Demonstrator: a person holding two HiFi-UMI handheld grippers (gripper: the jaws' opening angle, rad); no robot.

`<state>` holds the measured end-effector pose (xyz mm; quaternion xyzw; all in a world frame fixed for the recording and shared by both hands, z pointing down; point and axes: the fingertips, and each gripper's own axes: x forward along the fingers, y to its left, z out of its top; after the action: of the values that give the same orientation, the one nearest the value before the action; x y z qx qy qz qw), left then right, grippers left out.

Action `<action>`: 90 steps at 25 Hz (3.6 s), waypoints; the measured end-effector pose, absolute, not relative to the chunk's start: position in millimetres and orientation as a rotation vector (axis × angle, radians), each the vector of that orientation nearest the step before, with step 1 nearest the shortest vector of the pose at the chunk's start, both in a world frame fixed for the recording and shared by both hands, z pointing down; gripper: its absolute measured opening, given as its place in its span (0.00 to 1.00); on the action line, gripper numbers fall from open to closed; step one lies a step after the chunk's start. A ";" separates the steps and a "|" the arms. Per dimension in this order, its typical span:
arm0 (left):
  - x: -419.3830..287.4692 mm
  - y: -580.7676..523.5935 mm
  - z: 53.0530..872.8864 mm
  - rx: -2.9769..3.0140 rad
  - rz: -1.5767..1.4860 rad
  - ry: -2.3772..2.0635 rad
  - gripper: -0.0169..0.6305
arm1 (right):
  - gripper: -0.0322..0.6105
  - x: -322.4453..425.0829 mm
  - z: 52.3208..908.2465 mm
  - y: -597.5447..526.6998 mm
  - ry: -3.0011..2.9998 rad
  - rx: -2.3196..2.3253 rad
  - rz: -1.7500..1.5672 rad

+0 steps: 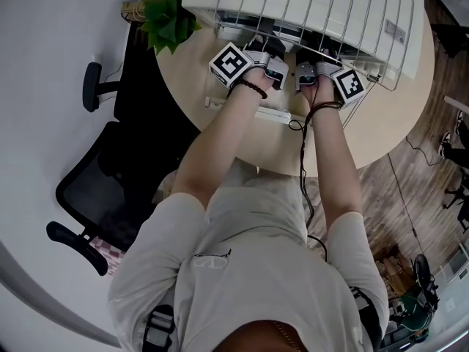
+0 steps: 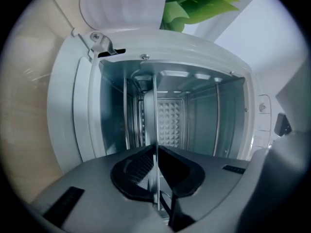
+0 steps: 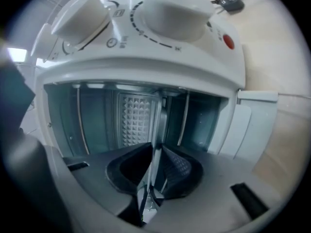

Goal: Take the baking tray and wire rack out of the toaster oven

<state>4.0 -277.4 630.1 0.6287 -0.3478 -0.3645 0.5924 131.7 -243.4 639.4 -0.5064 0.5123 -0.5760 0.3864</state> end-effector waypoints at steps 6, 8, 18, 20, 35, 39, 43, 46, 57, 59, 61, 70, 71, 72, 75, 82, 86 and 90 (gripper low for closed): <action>2.9 -271.4 622.3 1.464 -0.890 -0.782 0.04 | 0.14 129.4 629.7 -242.0 1.297 -1.247 -1.426; 1.6 -266.9 622.8 1.470 -0.880 -0.783 0.04 | 0.13 128.1 628.3 -237.8 1.291 -1.248 -1.429; -8.3 -208.5 611.2 1.441 -0.889 -0.789 0.03 | 0.13 117.0 621.0 -181.7 1.283 -1.219 -1.478; -10.5 -194.9 608.2 1.443 -0.890 -0.798 0.03 | 0.13 115.2 618.4 -168.0 1.288 -1.216 -1.495; -26.4 -101.4 582.8 1.434 -0.899 -0.839 0.03 | 0.13 100.2 593.4 -77.3 1.378 -1.181 -1.613; -29.3 -80.9 574.3 1.439 -0.890 -0.842 0.03 | 0.13 95.4 583.9 -57.7 1.398 -1.152 -1.636; -32.7 -61.0 562.5 1.474 -0.876 -0.850 0.03 | 0.12 92.1 575.3 -39.5 1.430 -1.133 -1.656; -38.9 -46.7 546.1 1.511 -0.864 -0.852 0.03 | 0.12 84.8 560.8 -24.6 1.486 -1.091 -1.661; -65.5 16.6 502.8 1.481 -0.871 -0.860 0.03 | 0.12 56.6 516.7 32.1 1.569 -0.971 -1.763; -70.2 27.0 491.0 1.493 -0.862 -0.859 0.03 | 0.12 52.0 505.8 43.1 1.601 -0.945 -1.780; -72.5 38.3 476.3 1.509 -0.850 -0.851 0.03 | 0.12 48.8 492.3 55.1 1.629 -0.915 -1.793; -58.2 63.4 413.6 1.577 -0.853 -0.743 0.03 | 0.12 64.2 424.5 80.1 1.744 -0.871 -1.718; -55.7 61.2 408.2 1.589 -0.856 -0.732 0.03 | 0.12 66.8 418.9 79.0 1.751 -0.872 -1.703; -53.1 58.3 402.9 1.602 -0.860 -0.721 0.03 | 0.12 69.5 413.5 77.3 1.755 -0.873 -1.687; -46.0 49.6 388.8 1.628 -0.879 -0.681 0.03 | 0.12 76.5 397.7 71.3 1.763 -0.883 -1.632; -32.4 16.1 378.4 1.641 -0.886 -0.629 0.03 | 0.12 89.9 386.0 41.7 1.798 -0.931 -1.552; -27.8 -10.1 385.0 1.635 -0.879 -0.613 0.03 | 0.12 94.9 390.6 15.9 1.782 -0.959 -1.536; -19.9 -42.4 381.0 1.640 -0.880 -0.609 0.03 | 0.12 103.0 387.6 -16.3 1.792 -0.983 -1.505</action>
<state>-19.9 -42.4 381.0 0.6952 -0.2582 -0.3729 0.5576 103.0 -16.3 387.6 -0.3698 0.6740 -0.5662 0.2973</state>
